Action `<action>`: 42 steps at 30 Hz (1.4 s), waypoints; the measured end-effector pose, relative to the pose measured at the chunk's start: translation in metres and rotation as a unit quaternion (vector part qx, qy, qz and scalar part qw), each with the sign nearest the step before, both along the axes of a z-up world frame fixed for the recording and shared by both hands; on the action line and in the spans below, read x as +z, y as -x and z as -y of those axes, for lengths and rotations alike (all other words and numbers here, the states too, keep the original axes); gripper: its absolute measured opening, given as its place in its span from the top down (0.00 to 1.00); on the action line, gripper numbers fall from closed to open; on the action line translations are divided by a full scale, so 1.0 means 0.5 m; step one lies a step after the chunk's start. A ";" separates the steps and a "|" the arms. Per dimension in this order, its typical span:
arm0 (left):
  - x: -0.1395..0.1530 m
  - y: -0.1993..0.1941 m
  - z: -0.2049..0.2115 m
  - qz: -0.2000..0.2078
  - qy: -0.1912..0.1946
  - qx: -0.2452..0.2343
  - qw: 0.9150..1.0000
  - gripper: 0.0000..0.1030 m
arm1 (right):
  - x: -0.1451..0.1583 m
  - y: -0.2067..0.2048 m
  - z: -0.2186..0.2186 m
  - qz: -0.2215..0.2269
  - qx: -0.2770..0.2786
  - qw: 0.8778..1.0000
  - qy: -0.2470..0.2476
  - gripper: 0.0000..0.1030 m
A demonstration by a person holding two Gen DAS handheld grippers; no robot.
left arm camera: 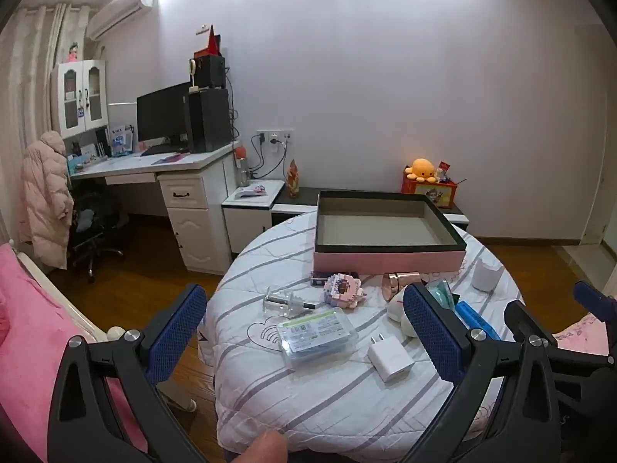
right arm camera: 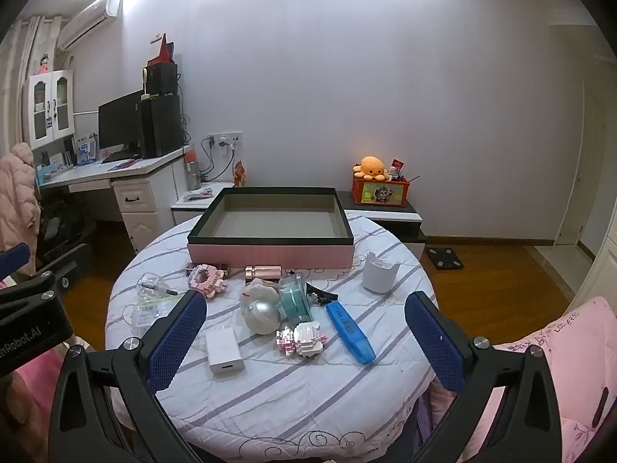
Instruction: Organize rigid objects
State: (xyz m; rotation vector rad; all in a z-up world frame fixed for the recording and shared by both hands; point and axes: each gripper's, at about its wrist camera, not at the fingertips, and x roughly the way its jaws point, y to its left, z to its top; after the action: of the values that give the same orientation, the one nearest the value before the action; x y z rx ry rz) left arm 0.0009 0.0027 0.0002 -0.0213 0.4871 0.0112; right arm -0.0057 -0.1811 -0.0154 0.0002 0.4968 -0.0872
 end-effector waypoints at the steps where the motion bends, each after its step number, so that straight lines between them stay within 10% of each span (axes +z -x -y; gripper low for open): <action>1: 0.000 -0.002 -0.004 0.001 0.003 0.000 1.000 0.00 | 0.000 0.001 0.001 -0.001 0.000 1.000 -0.001 0.00; 42: -0.010 0.001 0.002 0.001 -0.002 0.008 1.000 0.00 | 0.002 -0.004 0.003 0.001 -0.008 1.000 -0.011 0.00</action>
State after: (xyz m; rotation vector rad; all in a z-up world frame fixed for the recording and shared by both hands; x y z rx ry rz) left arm 0.0004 0.0018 -0.0046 -0.0223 0.4845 0.0278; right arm -0.0039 -0.1827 -0.0142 0.0258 0.4953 -0.0980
